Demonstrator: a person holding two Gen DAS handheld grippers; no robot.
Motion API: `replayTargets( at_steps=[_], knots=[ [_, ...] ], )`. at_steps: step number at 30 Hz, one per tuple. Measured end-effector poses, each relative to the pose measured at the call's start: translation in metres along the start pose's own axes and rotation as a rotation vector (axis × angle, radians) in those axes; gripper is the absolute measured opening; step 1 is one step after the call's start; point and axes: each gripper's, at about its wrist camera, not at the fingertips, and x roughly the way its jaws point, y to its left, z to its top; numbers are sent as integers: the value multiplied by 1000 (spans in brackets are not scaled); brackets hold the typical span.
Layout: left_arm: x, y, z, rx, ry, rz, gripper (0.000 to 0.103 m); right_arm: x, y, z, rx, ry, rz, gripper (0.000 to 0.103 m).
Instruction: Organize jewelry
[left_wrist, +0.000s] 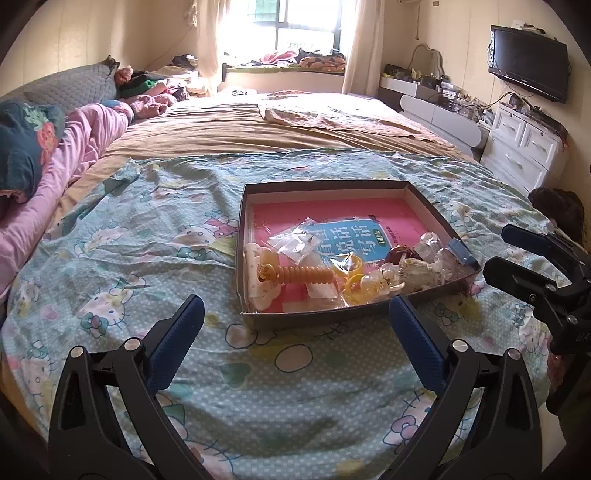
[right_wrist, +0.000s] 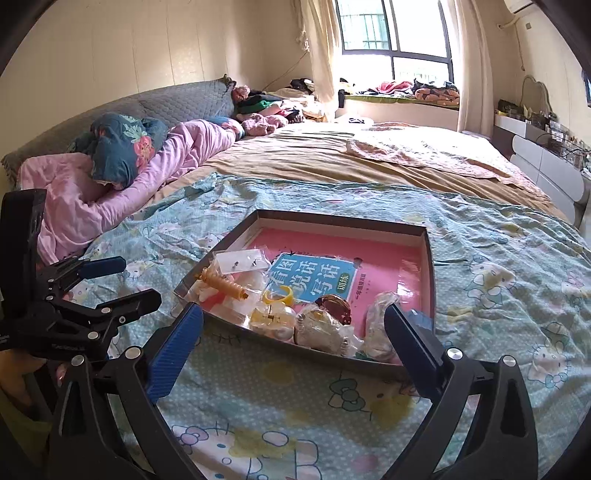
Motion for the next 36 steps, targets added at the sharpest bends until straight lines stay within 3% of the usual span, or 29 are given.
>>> replayTargets(
  at_steps=[6,19,36],
  knots=[
    [-8,1,-12,-49,25,-36,94,-16,-4,-20,24,10,-38,99],
    [-12,-7,-47,-80,61,-38,94,-23,4,-65,83,75,-71,99],
    [-17,-17,-49,-50,60,2,94,-29,4,-61,96,63,-69,99]
  ],
)
